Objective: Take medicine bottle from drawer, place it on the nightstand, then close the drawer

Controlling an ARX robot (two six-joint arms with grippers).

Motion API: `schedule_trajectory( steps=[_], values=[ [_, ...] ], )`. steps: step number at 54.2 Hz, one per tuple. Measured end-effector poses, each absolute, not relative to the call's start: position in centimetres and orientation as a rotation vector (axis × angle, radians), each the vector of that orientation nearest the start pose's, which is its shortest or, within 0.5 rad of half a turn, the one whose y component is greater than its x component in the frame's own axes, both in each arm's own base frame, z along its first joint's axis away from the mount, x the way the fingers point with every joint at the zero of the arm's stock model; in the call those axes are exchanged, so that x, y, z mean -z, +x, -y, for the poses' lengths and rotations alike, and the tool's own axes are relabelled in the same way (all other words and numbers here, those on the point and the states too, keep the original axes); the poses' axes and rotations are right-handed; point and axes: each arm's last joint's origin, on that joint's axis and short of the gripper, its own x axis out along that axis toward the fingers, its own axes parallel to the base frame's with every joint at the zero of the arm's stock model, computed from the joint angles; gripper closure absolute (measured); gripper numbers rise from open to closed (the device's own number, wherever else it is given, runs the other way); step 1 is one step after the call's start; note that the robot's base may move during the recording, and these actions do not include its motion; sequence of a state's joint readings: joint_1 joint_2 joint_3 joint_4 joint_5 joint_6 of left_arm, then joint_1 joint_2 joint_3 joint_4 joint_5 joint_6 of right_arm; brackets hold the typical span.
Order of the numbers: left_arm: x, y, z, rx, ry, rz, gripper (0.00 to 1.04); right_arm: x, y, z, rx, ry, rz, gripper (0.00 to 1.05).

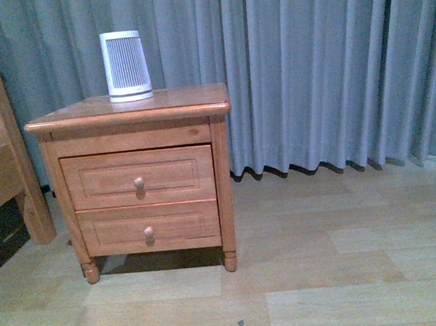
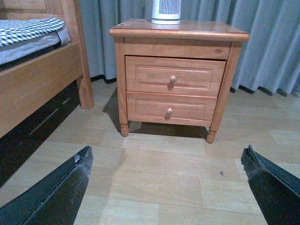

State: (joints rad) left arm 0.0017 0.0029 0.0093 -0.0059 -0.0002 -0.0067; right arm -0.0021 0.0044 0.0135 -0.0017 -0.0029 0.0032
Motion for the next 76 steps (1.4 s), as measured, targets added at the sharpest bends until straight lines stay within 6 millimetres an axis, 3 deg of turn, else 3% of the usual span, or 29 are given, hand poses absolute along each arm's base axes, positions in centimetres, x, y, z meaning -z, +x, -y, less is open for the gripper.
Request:
schedule_trajectory(
  steps=[53,56,59,65,68,71,76],
  values=[
    [-16.6,9.7,0.0,-0.002,-0.007,0.001,0.07,-16.8,9.7,0.0,-0.002,0.003,0.007,0.07],
    [-16.6,9.8,0.1,0.052,-0.089,-0.157,0.07,-16.8,9.7,0.0,0.000,0.004,0.007,0.07],
    [-18.4,11.1,0.2,0.078,-0.157,-0.263,0.07,-16.8,9.7,0.0,0.001,0.003,0.007,0.07],
    [-23.1,14.9,0.3,0.108,-0.136,-0.152,0.07,-16.8,9.7,0.0,0.000,0.003,0.007,0.07],
    [-24.3,17.0,0.5,0.113,-0.109,-0.112,0.07,-16.8,9.7,0.0,0.000,0.003,0.007,0.07],
    [-24.6,19.8,0.9,0.130,-0.089,-0.102,0.07,-16.8,9.7,0.0,-0.001,0.003,0.007,0.07],
    [-23.0,24.7,2.0,0.139,-0.041,-0.134,0.07,-16.8,9.7,0.0,-0.001,0.003,0.007,0.07]
  ],
)
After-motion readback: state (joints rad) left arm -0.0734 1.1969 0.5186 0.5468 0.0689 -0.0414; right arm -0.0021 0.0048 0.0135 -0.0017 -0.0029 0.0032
